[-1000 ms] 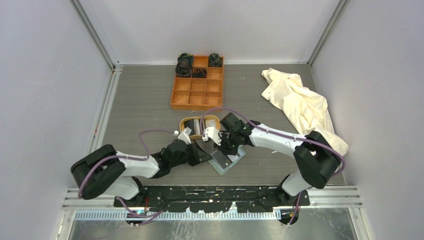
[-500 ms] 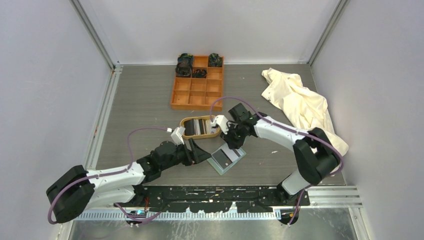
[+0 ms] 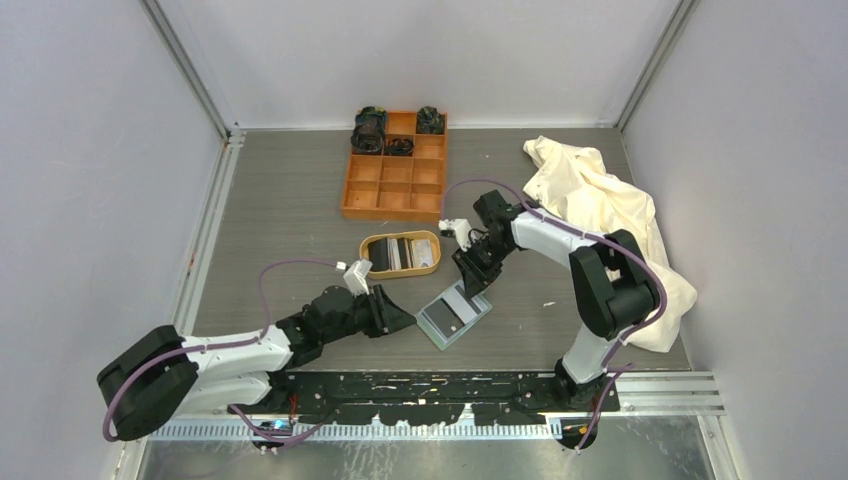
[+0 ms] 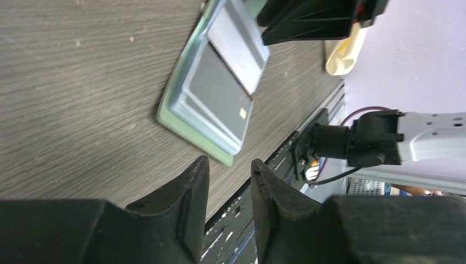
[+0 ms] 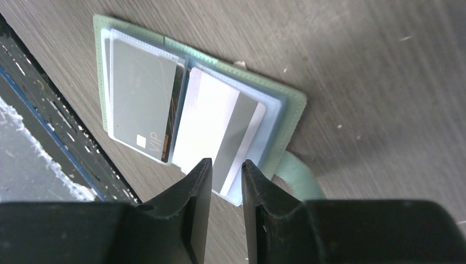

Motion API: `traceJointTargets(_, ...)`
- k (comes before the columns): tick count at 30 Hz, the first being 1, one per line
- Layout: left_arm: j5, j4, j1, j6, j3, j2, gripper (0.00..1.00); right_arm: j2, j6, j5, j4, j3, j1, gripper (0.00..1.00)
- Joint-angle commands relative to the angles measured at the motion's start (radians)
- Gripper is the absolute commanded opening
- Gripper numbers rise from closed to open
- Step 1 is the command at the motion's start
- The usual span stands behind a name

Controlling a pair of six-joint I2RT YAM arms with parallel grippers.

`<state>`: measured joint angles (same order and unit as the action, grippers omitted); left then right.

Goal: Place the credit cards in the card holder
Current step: Insert the credit card into the card holder.

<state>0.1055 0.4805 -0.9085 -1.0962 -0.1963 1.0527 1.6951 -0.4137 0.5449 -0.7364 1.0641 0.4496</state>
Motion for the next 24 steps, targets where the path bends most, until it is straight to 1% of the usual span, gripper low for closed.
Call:
traceJointTargets(1, -0.034, 0.013, -0.025, -0.026, -0.023, 0.066, 0.34, 0.025, 0.013, 0.023, -0.085, 0.051, -0.002, 0.32)
traceJointTargets(4, -0.037, 0.048, -0.042, -0.043, -0.031, 0.136, 0.35, 0.058, 0.015, 0.017, -0.099, 0.062, -0.004, 0.32)
traceJointTargets(8, -0.024, 0.05, -0.057, -0.04, -0.09, 0.247, 0.37, 0.094, 0.021, -0.001, -0.115, 0.075, -0.005, 0.33)
traceJointTargets(15, 0.015, 0.087, -0.059, -0.054, -0.175, 0.419, 0.39, 0.117, 0.045, -0.076, -0.109, 0.079, -0.015, 0.37)
traceJointTargets(19, 0.006, 0.052, -0.059, -0.056, -0.215, 0.468, 0.36, 0.142, 0.023, -0.014, -0.153, 0.099, -0.018, 0.36)
traceJointTargets(24, -0.003, 0.003, -0.045, -0.037, -0.248, 0.487, 0.34, 0.145, 0.008, 0.081, -0.193, 0.113, -0.018, 0.35)
